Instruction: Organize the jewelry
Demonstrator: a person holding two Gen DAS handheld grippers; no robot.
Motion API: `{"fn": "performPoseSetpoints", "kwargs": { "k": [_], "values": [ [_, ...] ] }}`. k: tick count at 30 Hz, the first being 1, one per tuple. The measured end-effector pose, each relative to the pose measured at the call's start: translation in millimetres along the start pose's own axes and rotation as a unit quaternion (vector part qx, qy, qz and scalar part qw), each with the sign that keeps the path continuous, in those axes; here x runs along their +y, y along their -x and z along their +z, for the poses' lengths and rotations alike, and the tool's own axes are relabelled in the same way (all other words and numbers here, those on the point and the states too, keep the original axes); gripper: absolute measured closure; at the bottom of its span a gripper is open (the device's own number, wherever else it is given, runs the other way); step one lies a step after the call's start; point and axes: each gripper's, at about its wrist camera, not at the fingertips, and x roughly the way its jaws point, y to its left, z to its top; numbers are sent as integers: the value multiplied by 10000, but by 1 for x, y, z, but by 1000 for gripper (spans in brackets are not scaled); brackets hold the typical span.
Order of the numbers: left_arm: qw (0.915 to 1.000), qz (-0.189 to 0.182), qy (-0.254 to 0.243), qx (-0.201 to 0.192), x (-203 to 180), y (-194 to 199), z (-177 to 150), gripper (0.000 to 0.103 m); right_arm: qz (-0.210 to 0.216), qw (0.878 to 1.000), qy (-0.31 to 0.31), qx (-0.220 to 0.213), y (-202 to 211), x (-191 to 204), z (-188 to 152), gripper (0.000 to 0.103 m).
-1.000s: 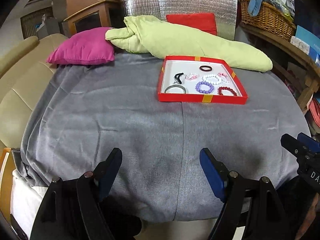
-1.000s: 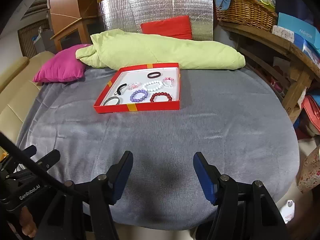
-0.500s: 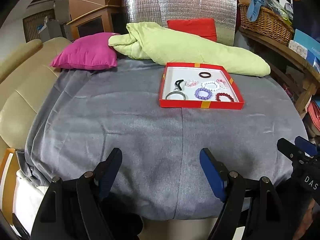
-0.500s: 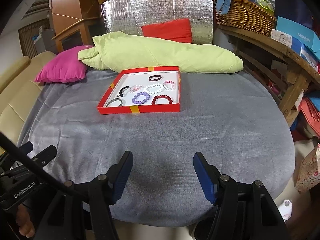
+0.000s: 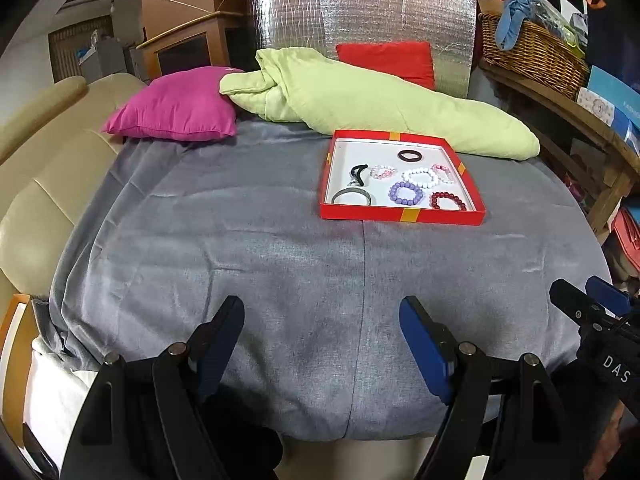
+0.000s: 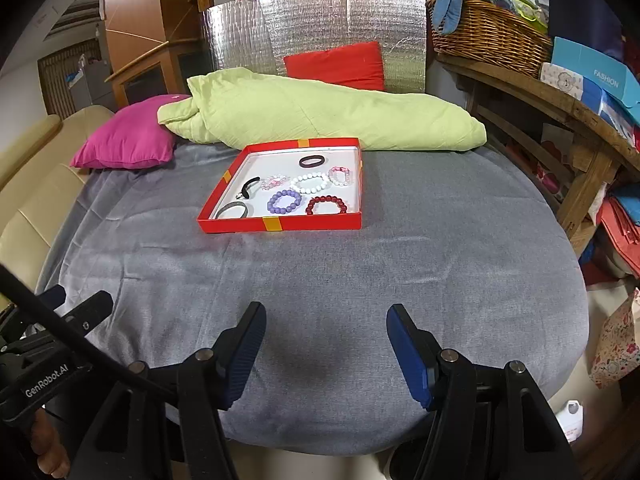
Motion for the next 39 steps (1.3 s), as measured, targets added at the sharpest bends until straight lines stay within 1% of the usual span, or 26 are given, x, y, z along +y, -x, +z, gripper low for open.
{"fn": "performPoseSetpoints", "kwargs": {
  "k": [39],
  "values": [
    [10000, -6, 3, 81, -1, -5, -4, 23, 6, 10000, -20, 60, -5, 0, -2, 36]
  ]
}}
